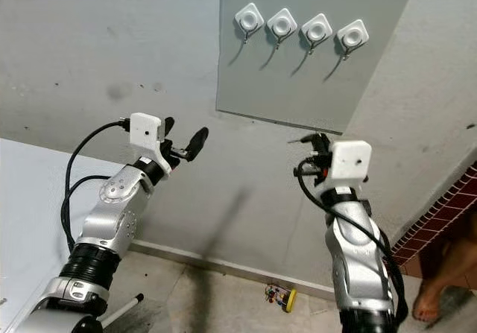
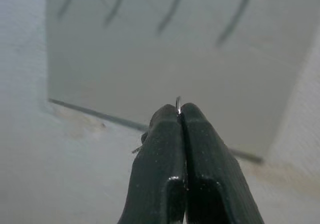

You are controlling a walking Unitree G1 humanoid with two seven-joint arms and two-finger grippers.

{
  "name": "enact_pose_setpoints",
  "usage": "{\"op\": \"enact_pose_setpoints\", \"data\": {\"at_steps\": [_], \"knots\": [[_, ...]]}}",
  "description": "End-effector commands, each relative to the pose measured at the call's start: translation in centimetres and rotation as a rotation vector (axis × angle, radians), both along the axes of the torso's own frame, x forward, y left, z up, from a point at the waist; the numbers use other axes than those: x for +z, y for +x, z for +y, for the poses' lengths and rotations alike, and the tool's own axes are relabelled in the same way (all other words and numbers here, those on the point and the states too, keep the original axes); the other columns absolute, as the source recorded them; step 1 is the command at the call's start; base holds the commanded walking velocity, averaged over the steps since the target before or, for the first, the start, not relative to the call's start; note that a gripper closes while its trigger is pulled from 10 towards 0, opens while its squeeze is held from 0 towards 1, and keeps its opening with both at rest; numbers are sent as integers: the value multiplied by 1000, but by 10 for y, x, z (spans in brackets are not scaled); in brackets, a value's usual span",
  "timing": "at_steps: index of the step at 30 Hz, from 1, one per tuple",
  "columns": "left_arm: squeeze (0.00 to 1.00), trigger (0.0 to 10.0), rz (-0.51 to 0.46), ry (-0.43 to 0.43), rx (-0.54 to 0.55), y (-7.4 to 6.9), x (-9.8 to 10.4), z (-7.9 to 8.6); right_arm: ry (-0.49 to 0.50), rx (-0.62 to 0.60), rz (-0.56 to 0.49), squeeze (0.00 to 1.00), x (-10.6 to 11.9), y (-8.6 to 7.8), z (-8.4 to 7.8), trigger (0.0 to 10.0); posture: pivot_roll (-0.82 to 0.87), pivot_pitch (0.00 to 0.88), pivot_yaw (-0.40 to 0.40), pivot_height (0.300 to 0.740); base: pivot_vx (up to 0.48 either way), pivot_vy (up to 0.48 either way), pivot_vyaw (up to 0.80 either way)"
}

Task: Hang keys on a hook

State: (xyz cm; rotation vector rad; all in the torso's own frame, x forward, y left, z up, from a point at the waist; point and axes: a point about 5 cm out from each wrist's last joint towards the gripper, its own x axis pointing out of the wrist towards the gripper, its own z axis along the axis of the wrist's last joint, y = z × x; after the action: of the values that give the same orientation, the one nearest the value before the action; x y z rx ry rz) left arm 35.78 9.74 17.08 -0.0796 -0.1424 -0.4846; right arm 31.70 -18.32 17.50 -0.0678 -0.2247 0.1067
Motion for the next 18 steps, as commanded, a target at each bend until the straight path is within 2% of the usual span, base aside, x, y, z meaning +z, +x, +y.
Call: {"op": "enact_pose_setpoints", "data": {"at_steps": [1, 10, 18], "knots": [[0, 10000, -35, 6, -22, 2, 10, -4, -7, 26, -26, 0, 7, 4, 1, 10000, -82, 0, -34, 740, 0, 0, 0], [0, 10000, -70, 3, -72, 5, 23, -13, -13, 93, -72, 0, 33, 35, 6, 10000, -72, 0, -40, 740, 0, 0, 0], [0, 10000, -81, 1, -92, 5, 28, -17, 46, 159, -111, 0, 57, 55, 17, 10000, -60, 0, -47, 740, 0, 0, 0]]}}
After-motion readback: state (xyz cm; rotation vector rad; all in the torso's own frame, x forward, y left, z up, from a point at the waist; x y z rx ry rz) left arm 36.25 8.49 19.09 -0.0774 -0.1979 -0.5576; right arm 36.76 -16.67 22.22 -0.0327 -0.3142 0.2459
